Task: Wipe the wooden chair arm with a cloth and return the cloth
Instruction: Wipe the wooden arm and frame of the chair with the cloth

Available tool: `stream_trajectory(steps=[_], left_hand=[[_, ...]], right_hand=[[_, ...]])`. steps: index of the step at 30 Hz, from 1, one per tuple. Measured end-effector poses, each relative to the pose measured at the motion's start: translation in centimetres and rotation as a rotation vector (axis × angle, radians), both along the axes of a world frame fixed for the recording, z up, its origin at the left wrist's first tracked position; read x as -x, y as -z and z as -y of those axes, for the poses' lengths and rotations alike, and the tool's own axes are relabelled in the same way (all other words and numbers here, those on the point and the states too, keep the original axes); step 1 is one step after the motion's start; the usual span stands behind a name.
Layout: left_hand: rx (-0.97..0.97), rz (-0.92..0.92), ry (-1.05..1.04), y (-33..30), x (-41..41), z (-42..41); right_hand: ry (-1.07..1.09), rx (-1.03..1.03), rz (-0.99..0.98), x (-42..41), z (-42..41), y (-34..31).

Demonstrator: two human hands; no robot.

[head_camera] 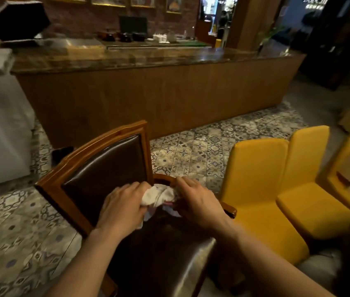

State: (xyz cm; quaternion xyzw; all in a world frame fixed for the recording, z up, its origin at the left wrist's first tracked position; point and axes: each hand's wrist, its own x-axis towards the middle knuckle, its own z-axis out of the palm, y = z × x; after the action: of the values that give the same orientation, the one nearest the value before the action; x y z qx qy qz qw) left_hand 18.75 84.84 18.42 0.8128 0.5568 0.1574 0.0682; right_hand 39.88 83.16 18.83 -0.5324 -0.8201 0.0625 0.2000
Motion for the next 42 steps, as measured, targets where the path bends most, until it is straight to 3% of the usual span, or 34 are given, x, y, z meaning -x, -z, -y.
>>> stream_trajectory(steps=[6,17,27,34,42], left_hand=[[-0.062,0.002,0.042,-0.7,-4.2,-4.2],[0.029,-0.023,0.059,5.7,-12.6,-15.3],[0.17,-0.005,0.106,16.7,-19.1,-22.7],[0.165,-0.035,0.192,25.1,-19.8,-27.9],[0.326,-0.085,0.358,33.0,-17.3,-31.4]], right_hand=[[0.092,-0.064,-0.033,-4.0,-2.7,-0.3],[0.203,-0.02,-0.07,-11.9,-13.8,7.9],[0.259,0.187,0.037,-17.9,-19.7,16.3],[0.306,0.281,0.096,-17.3,-23.2,24.2],[0.368,0.43,0.062,-13.2,-25.0,31.3]])
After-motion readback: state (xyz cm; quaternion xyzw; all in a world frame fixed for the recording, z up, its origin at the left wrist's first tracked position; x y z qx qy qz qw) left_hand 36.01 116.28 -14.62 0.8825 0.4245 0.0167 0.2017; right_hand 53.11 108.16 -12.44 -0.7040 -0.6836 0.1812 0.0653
